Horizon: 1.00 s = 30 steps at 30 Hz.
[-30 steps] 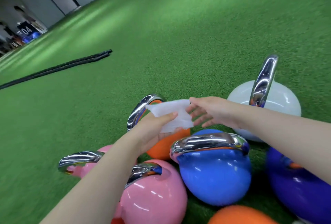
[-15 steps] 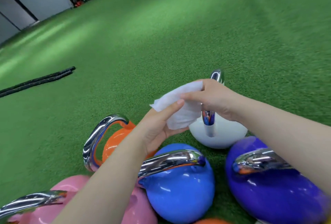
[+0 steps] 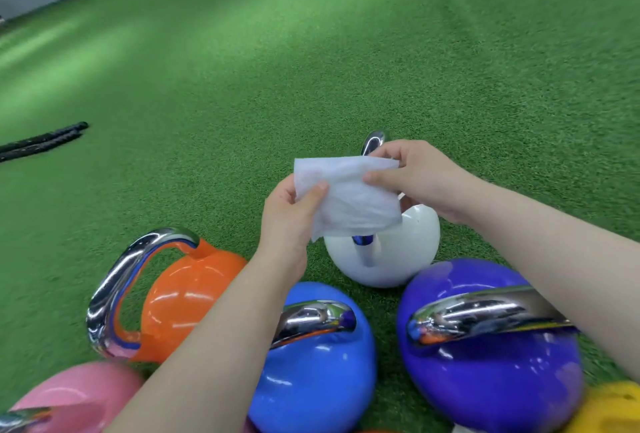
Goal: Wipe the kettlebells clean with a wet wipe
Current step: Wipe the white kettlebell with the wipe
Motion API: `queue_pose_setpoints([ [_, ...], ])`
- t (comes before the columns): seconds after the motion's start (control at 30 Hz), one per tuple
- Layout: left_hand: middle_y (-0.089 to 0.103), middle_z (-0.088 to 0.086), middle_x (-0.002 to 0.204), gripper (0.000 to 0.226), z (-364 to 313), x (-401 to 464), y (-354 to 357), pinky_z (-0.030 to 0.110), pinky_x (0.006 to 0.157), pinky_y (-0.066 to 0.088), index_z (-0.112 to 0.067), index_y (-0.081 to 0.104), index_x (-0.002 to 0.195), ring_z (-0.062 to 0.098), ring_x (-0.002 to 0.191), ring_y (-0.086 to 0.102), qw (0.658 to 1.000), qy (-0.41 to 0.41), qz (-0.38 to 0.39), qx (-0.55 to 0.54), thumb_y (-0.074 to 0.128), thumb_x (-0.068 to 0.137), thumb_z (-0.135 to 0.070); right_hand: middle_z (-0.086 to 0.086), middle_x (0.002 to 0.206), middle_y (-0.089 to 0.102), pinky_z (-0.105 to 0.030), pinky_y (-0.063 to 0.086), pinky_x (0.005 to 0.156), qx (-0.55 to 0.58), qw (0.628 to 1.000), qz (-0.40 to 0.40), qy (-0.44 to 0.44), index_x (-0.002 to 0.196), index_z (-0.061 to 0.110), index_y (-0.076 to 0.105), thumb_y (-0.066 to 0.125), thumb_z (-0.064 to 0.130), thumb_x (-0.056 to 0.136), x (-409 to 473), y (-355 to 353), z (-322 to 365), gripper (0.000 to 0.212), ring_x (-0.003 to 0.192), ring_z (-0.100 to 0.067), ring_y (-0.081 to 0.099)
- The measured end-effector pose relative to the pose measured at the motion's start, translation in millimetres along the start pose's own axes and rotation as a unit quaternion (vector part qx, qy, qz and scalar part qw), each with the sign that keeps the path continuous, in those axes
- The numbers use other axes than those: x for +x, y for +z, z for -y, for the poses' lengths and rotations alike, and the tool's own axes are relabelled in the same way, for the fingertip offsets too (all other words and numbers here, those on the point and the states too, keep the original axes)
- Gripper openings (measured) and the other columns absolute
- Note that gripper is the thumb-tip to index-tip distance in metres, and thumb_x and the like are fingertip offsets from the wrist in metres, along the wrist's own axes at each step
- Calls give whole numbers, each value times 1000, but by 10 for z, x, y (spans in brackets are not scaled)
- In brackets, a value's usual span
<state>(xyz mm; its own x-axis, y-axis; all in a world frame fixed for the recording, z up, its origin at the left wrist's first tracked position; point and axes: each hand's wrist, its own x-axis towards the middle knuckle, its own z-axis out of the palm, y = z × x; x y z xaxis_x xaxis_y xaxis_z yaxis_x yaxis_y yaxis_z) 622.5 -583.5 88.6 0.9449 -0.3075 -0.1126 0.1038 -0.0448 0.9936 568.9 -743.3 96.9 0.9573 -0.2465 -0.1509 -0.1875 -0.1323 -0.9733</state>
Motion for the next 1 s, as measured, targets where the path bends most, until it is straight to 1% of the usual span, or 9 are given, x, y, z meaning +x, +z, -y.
queue_pose_setpoints([
  [0.13,66,6,92,18,70,41,22,32,74,50,-16,59,94,18,81,60,998,12,-32,51,59,85,0,-1,65,54,-16,34,36,-78,996,-33,10,84,15,58,65,12,83,59,-23,-29,7,51,-10,48],
  [0.23,55,3,109,45,84,75,97,33,89,46,-14,45,121,17,93,55,977,36,-121,170,65,81,-3,1,56,45,-12,27,32,-99,993,-54,21,79,11,57,67,13,81,92,-22,-70,11,48,-12,42],
  [0.3,44,1,110,46,67,31,187,28,91,41,-9,45,122,14,94,47,942,126,-186,248,64,81,-2,1,55,43,-14,27,33,-96,993,-62,29,82,10,58,68,13,81,98,-19,-89,11,48,-13,42],
  [0.37,41,2,107,31,98,-57,332,24,88,37,-4,50,116,16,93,46,923,205,-174,276,53,86,2,-1,56,46,-17,29,38,-97,993,-63,38,79,11,56,67,13,80,102,-28,-104,12,49,-13,44],
  [0.4,43,4,108,27,138,-85,411,21,87,35,-2,51,116,18,95,47,926,203,-154,279,47,90,1,-2,58,48,-18,31,39,-98,992,-62,43,78,12,55,68,13,81,102,-39,-108,13,49,-12,47],
  [0.53,54,14,116,31,255,-42,646,29,78,35,-1,47,118,27,104,51,955,45,-52,290,39,98,-24,-3,69,57,-16,41,37,-67,995,-36,63,88,11,56,66,9,83,97,-76,-113,11,46,-4,54],
  [0.63,56,14,113,34,263,17,720,25,62,23,-3,42,112,29,101,53,938,46,-31,343,41,97,-34,-4,77,59,-19,49,45,-51,995,-2,88,97,10,56,62,3,85,110,-146,-120,15,56,-9,59],
  [0.77,56,13,113,37,276,78,792,30,67,27,-6,41,110,32,102,54,903,71,-65,418,43,95,-40,-3,81,60,-24,55,53,-79,990,9,117,88,13,54,53,0,89,158,-288,-133,13,63,-13,61],
  [1.0,56,8,101,37,522,-56,853,32,73,34,-5,47,113,28,94,52,940,103,-176,273,53,91,-35,-8,87,58,-30,54,61,-66,988,30,133,81,13,51,37,8,95,181,-252,-175,20,70,-20,59],
])
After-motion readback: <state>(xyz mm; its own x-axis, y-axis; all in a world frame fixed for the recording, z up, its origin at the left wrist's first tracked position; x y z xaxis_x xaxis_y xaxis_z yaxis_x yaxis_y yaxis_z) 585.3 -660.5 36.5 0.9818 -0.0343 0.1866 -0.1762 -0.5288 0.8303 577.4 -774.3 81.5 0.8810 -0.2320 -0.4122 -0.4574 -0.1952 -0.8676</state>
